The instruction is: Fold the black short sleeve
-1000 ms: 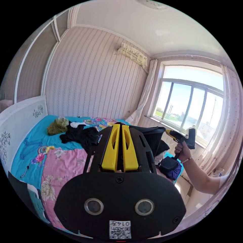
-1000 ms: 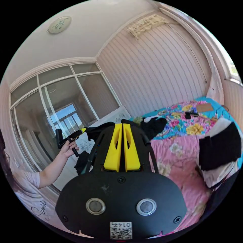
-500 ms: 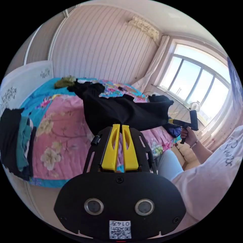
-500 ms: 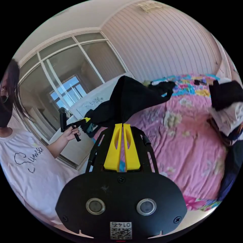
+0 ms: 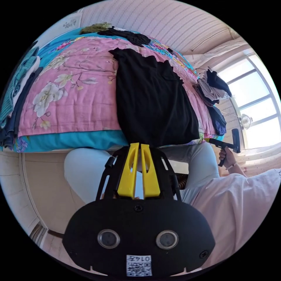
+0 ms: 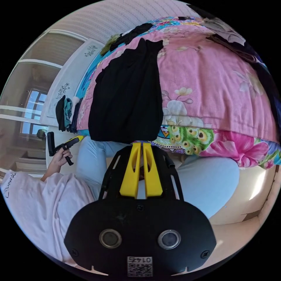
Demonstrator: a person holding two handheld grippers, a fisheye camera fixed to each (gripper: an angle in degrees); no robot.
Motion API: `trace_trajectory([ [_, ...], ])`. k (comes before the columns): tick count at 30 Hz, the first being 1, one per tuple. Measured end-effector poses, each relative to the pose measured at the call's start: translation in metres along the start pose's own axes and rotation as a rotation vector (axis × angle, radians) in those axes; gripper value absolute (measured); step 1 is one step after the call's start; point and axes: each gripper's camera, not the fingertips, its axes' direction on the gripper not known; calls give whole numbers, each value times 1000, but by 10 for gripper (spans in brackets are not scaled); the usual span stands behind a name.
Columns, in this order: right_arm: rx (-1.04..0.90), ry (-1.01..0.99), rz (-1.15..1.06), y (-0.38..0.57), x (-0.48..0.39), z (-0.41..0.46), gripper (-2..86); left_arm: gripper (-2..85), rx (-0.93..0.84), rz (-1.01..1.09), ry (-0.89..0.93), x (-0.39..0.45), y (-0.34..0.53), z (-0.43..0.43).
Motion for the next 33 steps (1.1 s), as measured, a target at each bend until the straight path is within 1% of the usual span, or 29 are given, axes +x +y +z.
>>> trace_trajectory([
  [3,66,35,49,-15,2,-5,50,22,-2,-21,-65,-15,-1,3],
  [6,33,34,66,-38,-1,9,74,52,-22,-27,-51,-23,-9,9],
  [8,-17,80,59,-54,-8,29,85,58,-28,-14,-51,-24,-13,12],
  [10,-68,88,61,-63,-9,44,76,61,-45,14,-71,-25,-18,17],
  [12,-104,61,94,-68,-9,47,49,63,-74,29,-67,-26,-21,22],
  [14,-81,28,84,-67,-11,34,22,65,-114,48,-58,-25,-25,28],
  [20,36,42,131,-53,-4,-12,7,69,-227,108,-43,-22,-36,41],
  [23,78,118,129,-52,-8,-22,5,69,-209,117,-37,-22,-36,35],
  [27,48,146,143,-58,-10,-18,5,72,-207,114,-38,-23,-36,31],
  [30,60,223,151,-61,-17,-19,4,85,-208,134,-42,-20,-40,30],
  [33,63,274,147,-64,-23,-18,5,71,-207,155,-37,-15,-45,30],
])
